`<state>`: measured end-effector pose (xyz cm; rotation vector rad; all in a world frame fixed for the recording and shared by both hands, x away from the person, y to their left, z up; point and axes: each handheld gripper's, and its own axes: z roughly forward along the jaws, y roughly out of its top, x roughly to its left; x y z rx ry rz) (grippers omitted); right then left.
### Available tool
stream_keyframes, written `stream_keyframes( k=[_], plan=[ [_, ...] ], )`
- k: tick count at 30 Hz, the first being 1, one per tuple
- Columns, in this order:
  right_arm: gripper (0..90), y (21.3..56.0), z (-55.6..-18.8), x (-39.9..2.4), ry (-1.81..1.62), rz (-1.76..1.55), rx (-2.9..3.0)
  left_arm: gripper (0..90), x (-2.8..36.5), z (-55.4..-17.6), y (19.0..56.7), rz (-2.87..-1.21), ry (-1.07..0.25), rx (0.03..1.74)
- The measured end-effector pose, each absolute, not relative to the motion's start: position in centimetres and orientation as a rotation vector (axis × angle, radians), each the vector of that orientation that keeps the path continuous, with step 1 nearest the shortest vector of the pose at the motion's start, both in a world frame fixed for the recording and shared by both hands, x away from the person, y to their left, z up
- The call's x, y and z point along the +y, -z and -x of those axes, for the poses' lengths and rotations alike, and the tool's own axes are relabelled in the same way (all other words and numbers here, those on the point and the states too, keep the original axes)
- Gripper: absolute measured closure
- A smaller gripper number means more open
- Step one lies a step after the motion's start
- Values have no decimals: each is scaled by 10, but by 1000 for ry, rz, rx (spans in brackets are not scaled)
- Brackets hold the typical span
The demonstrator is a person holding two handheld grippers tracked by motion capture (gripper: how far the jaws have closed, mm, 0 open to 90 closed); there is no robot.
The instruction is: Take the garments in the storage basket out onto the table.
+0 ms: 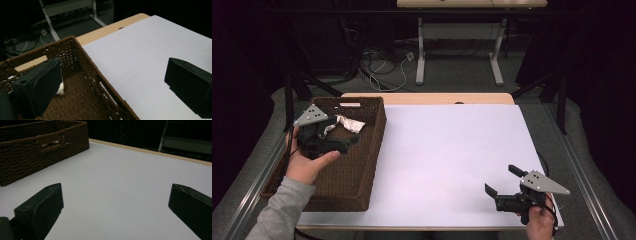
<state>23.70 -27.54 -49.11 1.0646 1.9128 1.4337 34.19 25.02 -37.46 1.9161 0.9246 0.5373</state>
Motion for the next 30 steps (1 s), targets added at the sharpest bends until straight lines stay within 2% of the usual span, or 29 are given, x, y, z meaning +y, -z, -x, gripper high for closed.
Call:
stream_keyframes(
  k=[4,6,13,30],
  plan=[
    [0,492,-238,-276,-1424,-1057,1917,14,254,-355,370,-1915,-553,962],
    [0,493,-239,-276,-1413,-1066,1915,48,256,-361,367,-1911,-577,977],
    [0,494,-240,-277,-1396,-1062,1915,47,264,-386,366,-1899,-569,1033],
    [0,496,-234,-280,-1367,-1103,1897,37,292,-459,393,-1945,-626,1240]
  ],
)
